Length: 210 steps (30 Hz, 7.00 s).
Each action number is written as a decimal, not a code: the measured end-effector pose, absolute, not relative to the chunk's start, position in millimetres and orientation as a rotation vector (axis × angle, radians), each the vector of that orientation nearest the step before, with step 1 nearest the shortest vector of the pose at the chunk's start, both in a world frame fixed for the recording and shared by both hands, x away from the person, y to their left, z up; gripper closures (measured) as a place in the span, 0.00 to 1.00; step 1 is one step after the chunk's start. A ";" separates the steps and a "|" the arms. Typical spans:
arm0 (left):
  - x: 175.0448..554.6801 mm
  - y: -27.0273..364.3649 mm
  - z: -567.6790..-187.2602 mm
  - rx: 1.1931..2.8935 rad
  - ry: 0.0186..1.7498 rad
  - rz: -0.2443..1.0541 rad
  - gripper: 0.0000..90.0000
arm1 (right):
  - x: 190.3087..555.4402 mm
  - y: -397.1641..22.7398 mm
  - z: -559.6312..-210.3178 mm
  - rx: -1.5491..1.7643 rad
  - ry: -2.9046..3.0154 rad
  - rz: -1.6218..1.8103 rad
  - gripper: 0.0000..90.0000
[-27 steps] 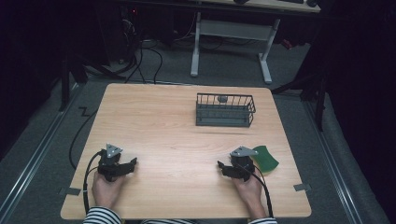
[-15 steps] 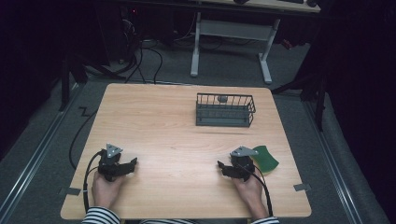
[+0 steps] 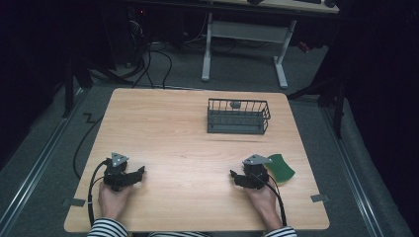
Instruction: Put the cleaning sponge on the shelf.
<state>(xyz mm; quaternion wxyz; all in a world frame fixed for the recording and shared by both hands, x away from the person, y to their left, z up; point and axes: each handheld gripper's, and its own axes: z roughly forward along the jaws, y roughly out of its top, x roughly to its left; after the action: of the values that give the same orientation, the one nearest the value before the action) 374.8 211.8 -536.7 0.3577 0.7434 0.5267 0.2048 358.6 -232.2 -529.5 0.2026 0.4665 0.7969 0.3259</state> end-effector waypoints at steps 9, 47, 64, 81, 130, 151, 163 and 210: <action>373.8 211.2 -535.2 1.908 1.360 0.494 0.31 | 357.0 -233.0 -529.8 1.298 2.214 0.933 0.46; 448.4 74.7 -456.0 2.024 1.071 0.344 0.42 | 390.6 -355.9 -444.4 1.539 1.945 1.149 0.62; 519.3 17.0 -430.1 1.987 1.075 0.338 0.51 | 462.6 -362.1 -436.4 1.667 1.892 1.147 0.73; 553.0 -9.8 -437.9 1.999 1.115 0.342 0.58 | 508.6 -351.9 -433.1 1.753 1.795 1.103 0.75; 481.6 27.1 -429.8 2.135 1.021 0.265 0.87 | 451.9 -315.3 -431.3 1.691 2.148 0.936 0.86; 451.5 65.9 -429.3 2.008 0.985 0.330 0.37 | 418.1 -329.4 -414.0 1.564 1.996 0.936 0.49; 423.9 106.2 -458.1 2.003 1.033 0.384 0.36 | 377.1 -347.4 -439.6 1.544 1.981 0.971 0.44; 399.8 141.3 -536.0 2.060 1.154 0.498 0.30 | 361.4 -355.3 -507.2 1.528 2.179 0.727 0.33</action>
<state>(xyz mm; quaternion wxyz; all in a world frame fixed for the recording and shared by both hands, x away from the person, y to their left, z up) 399.8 141.3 -536.0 0.3563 0.7976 0.4470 0.1928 361.4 -355.3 -507.2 0.1899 0.5438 0.7754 0.2588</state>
